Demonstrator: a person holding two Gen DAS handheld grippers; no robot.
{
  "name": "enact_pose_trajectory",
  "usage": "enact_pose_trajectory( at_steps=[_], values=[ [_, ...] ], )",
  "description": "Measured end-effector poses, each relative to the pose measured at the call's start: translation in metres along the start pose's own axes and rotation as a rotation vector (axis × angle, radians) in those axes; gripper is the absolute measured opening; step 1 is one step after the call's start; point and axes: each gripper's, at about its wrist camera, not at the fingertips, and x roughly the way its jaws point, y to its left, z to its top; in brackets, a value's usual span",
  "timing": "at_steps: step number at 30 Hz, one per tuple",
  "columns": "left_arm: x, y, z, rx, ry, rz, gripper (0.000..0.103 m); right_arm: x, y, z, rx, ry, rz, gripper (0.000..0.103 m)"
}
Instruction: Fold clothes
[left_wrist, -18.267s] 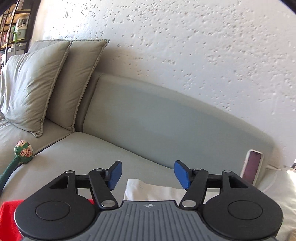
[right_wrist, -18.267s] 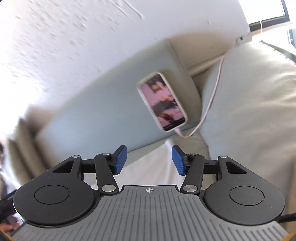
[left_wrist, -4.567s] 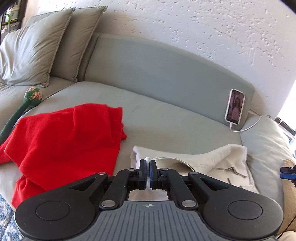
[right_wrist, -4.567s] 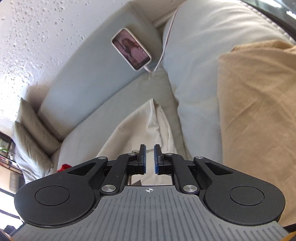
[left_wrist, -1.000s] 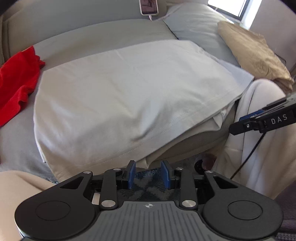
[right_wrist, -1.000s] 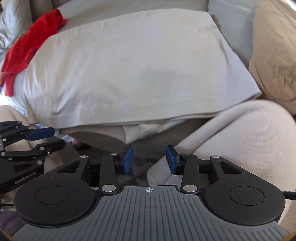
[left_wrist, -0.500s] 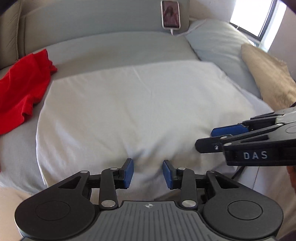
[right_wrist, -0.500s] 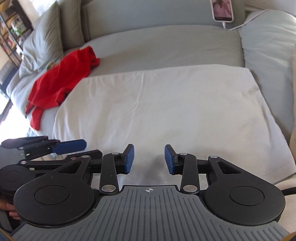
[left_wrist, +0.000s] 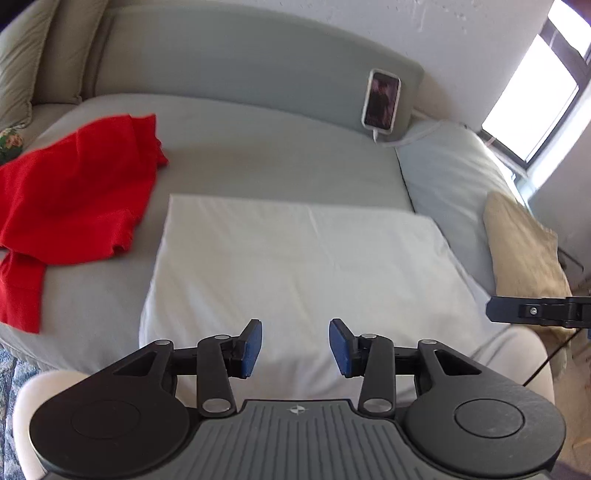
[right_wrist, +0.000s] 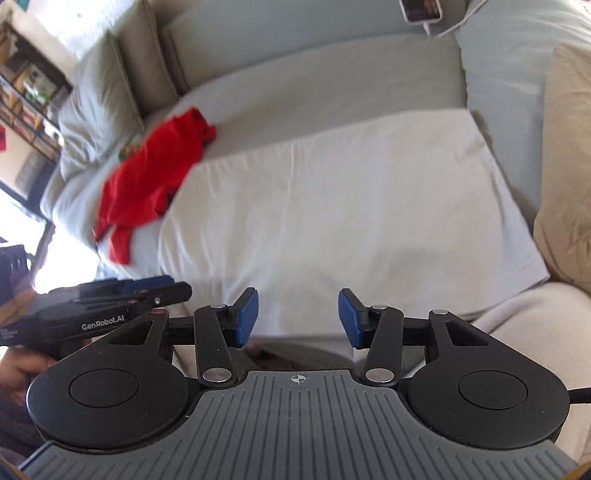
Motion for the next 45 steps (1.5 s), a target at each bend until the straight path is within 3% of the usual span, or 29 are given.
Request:
enact_pose_trajectory(
  at_steps=[2, 6, 9, 13, 19, 21, 24, 26, 27, 28, 32, 34, 40, 45],
  values=[
    [-0.003, 0.002, 0.014, -0.028, -0.050, 0.029, 0.043, -0.011, -0.001, 0.015, 0.008, -0.070, 0.007, 0.051],
    [0.023, 0.013, 0.031, -0.083, -0.070, 0.090, 0.041, -0.008, -0.008, 0.044, 0.024, -0.156, -0.037, 0.051],
    [0.055, 0.023, 0.039, -0.109, -0.067, 0.128, 0.030, 0.019, -0.022, 0.062, 0.028, -0.182, -0.084, 0.050],
    [0.095, 0.030, 0.044, -0.088, -0.071, 0.181, 0.021, 0.064, -0.044, 0.081, 0.026, -0.208, -0.174, 0.040],
    [0.128, 0.039, 0.048, -0.015, -0.099, 0.293, 0.018, 0.122, -0.075, 0.101, 0.060, -0.236, -0.202, 0.040],
    [0.134, 0.043, 0.050, 0.000, -0.099, 0.326, 0.024, 0.136, -0.080, 0.104, 0.019, -0.213, -0.209, 0.040],
    [0.142, 0.049, 0.056, 0.017, -0.100, 0.379, 0.024, 0.149, -0.095, 0.108, -0.019, -0.173, -0.352, 0.036],
    [0.138, 0.051, 0.061, 0.015, -0.105, 0.445, 0.021, 0.140, -0.118, 0.108, 0.082, -0.220, -0.503, 0.036],
    [0.132, 0.052, 0.062, 0.008, -0.107, 0.444, 0.020, 0.132, -0.131, 0.108, 0.167, -0.230, -0.495, 0.018],
    [0.124, 0.052, 0.063, -0.007, -0.111, 0.421, 0.020, 0.126, -0.139, 0.108, 0.228, -0.229, -0.460, 0.014],
    [0.083, 0.039, 0.056, -0.019, -0.127, 0.327, 0.022, 0.093, -0.122, 0.105, 0.225, -0.229, -0.384, 0.026],
    [0.061, 0.026, 0.046, 0.000, -0.109, 0.295, 0.032, 0.073, -0.104, 0.096, 0.200, -0.250, -0.323, 0.040],
    [0.011, -0.012, 0.003, 0.062, -0.053, 0.213, 0.045, 0.017, -0.056, 0.058, 0.206, -0.241, -0.184, 0.046],
    [0.019, -0.039, -0.033, 0.118, -0.006, 0.177, 0.052, 0.005, -0.023, 0.014, 0.143, -0.188, -0.160, 0.048]
  ],
)
